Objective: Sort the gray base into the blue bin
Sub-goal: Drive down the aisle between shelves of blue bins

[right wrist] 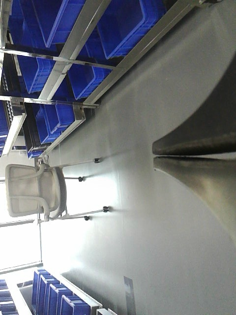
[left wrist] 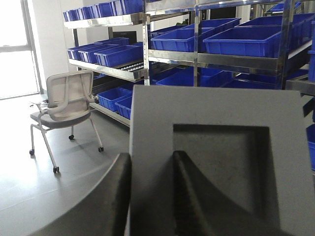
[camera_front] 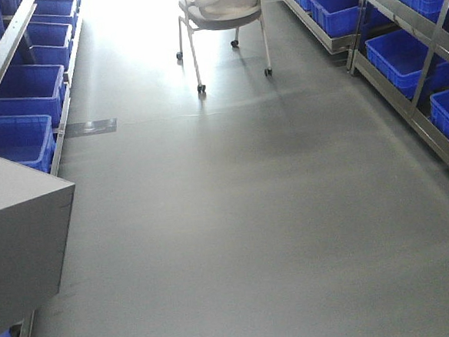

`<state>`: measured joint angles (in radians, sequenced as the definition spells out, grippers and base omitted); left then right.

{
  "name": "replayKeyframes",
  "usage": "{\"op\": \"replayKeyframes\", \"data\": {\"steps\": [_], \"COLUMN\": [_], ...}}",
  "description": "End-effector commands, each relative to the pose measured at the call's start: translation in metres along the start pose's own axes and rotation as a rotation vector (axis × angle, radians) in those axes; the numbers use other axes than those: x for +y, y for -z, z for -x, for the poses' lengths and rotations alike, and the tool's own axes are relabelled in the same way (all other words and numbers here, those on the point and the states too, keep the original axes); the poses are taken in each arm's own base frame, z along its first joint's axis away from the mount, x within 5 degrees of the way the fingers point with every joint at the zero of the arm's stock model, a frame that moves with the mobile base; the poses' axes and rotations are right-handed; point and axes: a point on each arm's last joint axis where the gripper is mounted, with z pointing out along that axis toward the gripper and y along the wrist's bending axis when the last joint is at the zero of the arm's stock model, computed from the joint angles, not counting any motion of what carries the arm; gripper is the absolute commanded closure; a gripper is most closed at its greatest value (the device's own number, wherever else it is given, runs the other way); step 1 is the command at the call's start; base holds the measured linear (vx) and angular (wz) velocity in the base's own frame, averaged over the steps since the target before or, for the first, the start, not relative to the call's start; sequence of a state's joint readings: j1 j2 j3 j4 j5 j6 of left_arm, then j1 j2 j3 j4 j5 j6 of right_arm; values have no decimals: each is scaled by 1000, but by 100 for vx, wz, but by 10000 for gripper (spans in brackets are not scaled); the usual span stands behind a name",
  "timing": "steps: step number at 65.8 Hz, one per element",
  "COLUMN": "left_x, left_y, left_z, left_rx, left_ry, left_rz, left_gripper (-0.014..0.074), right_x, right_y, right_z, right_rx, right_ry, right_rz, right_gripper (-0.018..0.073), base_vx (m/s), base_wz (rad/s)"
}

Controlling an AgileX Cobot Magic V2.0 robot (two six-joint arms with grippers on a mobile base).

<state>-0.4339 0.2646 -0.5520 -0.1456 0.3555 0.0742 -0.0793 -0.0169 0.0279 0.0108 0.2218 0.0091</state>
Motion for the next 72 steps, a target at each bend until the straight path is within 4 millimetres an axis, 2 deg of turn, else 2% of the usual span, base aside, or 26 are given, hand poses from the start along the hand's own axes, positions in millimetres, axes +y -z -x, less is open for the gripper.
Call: {"op": "replayKeyframes", "data": {"steps": [1, 72], "left_x": [0, 0], "left_y": [2, 2], "left_z": [18, 18], "left_rx": [-128, -128], "left_ry": [22, 22], "left_rz": [1, 1], "left_gripper": [603, 603], "right_x": [0, 0], "right_y": [0, 0], "right_z": [6, 6], "right_rx": [-70, -70], "right_ry": [14, 14], "right_rz": [-3, -3], "right_gripper": [564, 564], "base_vx": [40, 42], "base_wz": [-5, 7]}}
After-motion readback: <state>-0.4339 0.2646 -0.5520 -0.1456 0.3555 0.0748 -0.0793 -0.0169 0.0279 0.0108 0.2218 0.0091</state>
